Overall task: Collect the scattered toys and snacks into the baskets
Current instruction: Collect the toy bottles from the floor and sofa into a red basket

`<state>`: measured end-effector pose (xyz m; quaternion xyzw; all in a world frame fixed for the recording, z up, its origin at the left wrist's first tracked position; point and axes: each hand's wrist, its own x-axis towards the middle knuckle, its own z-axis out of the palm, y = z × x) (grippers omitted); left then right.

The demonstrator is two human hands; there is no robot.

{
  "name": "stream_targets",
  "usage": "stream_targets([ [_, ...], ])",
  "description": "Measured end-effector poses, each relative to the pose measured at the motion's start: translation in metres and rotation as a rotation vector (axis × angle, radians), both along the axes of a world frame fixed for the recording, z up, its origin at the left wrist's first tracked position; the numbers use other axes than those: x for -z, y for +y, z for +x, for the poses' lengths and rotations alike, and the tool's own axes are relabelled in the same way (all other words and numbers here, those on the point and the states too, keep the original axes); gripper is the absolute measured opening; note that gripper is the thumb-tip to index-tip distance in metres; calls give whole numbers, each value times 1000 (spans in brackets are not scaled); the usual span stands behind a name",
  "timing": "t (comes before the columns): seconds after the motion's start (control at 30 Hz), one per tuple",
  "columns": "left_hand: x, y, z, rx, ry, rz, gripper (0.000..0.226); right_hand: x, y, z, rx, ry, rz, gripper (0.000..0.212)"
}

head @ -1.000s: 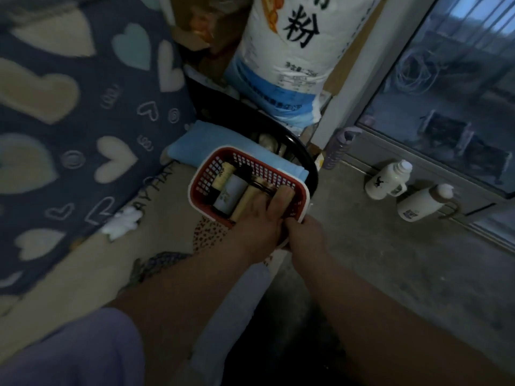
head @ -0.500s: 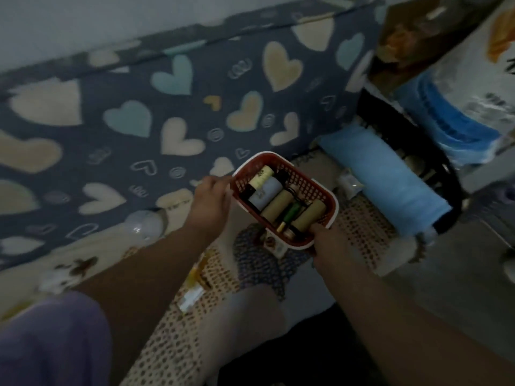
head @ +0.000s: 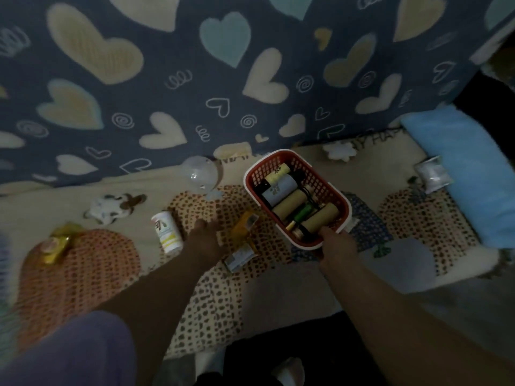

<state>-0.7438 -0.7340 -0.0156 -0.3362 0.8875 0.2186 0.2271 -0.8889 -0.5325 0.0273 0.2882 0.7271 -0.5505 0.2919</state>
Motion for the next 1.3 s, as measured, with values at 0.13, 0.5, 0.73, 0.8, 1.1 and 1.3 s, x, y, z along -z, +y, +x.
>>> stream_targets([
  [0.13, 30, 1, 22, 21, -99, -7, 67, 25, -14, 18, -28, -21, 17, 12],
  [0.5, 85, -99, 46, -544, -47, -32, 74, 48, -90, 58, -81, -10, -40, 17],
  [0.73, 101, -109, 48, -617, 134, 12, 52, 54, -122, 70, -186, 22, -4, 24],
  [0.8, 78, -107, 47, -804, 225, -90, 43, 48, -128, 72, -196, 42, 0, 25],
  [1.1, -60, -117, 24, -31, 799, -137, 51, -14, -172, 77, -195, 30, -27, 32],
  [1.3, -135, -105, 10, 393, 676, -290, 68, -96, -194, 79, -247, 10, -92, 20],
])
